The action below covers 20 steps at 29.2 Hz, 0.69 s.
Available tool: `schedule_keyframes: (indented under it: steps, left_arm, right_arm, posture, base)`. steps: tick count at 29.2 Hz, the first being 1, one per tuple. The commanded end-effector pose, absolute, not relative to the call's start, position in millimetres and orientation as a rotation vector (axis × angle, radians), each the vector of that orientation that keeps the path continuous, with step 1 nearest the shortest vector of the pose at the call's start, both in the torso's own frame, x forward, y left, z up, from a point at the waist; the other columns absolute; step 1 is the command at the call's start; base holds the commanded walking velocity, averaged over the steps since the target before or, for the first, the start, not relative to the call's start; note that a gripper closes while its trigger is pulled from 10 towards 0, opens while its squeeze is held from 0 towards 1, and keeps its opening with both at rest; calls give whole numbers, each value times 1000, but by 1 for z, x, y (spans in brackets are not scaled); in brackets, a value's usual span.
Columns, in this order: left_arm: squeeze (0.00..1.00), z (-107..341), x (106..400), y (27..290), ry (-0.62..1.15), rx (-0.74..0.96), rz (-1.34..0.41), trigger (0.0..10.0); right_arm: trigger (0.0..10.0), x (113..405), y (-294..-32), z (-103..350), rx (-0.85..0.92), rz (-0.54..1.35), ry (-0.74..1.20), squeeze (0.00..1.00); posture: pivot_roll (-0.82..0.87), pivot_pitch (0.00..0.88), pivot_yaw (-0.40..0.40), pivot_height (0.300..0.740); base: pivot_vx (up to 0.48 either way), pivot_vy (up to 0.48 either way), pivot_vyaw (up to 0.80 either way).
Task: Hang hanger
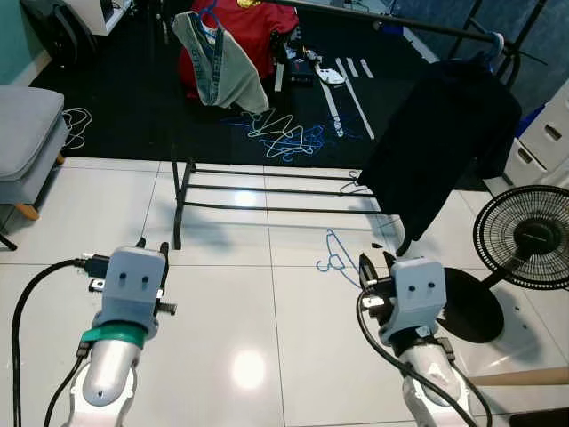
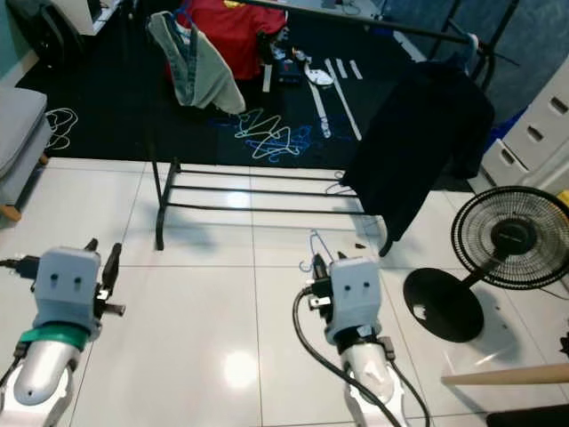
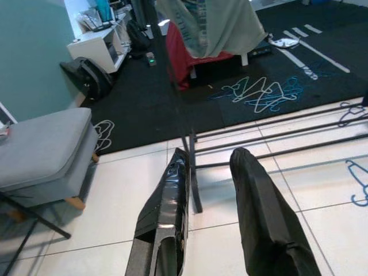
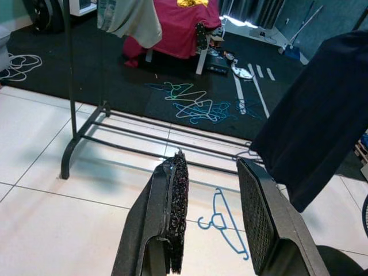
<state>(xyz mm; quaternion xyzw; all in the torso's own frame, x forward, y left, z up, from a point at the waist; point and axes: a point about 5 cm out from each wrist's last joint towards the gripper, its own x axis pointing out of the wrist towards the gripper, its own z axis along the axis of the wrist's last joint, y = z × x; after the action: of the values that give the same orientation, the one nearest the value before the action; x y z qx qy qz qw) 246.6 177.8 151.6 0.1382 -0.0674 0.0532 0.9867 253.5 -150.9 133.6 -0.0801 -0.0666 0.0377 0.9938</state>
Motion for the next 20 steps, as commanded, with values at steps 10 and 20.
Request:
schedule_keyframes:
  steps: [10,20]
  left_arm:
    - [0,130,245,170,-26,209,31,10000]
    - [0,131,247,170,-32,233,26,10000]
  right_arm:
    - [10000,251,-153,123,-163,73,-105,0]
    - [10000,256,-151,128,49,73,-92,0]
  posture:
    - [-14,39,-9,740]
    - [-5,34,-12,740]
  base:
    - [0,0,0]
    - [0,0,0]
